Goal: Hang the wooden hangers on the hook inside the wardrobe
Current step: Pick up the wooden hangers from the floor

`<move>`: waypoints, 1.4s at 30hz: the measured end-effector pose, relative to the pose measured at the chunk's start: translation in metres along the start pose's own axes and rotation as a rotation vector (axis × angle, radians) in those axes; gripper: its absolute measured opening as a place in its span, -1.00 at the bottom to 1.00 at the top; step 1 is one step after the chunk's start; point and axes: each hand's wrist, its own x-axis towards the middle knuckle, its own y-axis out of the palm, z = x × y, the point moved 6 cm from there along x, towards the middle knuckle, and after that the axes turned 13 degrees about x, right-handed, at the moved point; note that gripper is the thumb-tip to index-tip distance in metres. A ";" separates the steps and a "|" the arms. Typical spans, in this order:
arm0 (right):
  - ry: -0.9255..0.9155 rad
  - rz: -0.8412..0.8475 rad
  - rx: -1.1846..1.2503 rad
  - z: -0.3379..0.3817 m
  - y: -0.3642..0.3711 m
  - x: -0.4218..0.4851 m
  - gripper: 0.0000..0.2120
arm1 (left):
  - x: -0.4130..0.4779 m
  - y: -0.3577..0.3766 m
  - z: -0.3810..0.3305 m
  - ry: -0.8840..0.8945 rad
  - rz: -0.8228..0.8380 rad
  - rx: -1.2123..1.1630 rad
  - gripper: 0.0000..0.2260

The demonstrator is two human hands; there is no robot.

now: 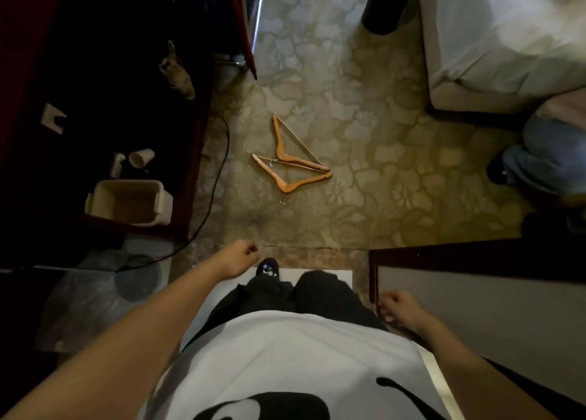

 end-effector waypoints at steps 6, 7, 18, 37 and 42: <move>-0.060 -0.011 0.027 0.093 -0.045 0.028 -0.73 | 0.054 -0.049 -0.036 -0.007 -0.005 -0.021 -0.78; -0.079 0.009 0.002 0.115 -0.054 0.037 -0.72 | 0.062 -0.051 -0.036 -0.029 0.005 -0.031 -0.79; -0.320 0.195 -0.171 0.363 -0.143 0.141 -0.75 | 0.129 -0.059 -0.050 -0.380 -0.026 -0.535 -0.83; -0.204 0.223 -0.525 0.380 -0.061 0.445 -0.73 | 0.448 -0.044 -0.019 -0.428 -0.144 -0.749 -0.80; -0.172 0.195 -0.575 0.345 -0.026 0.546 -0.72 | 0.524 0.024 0.021 -0.517 -0.094 -0.745 -0.74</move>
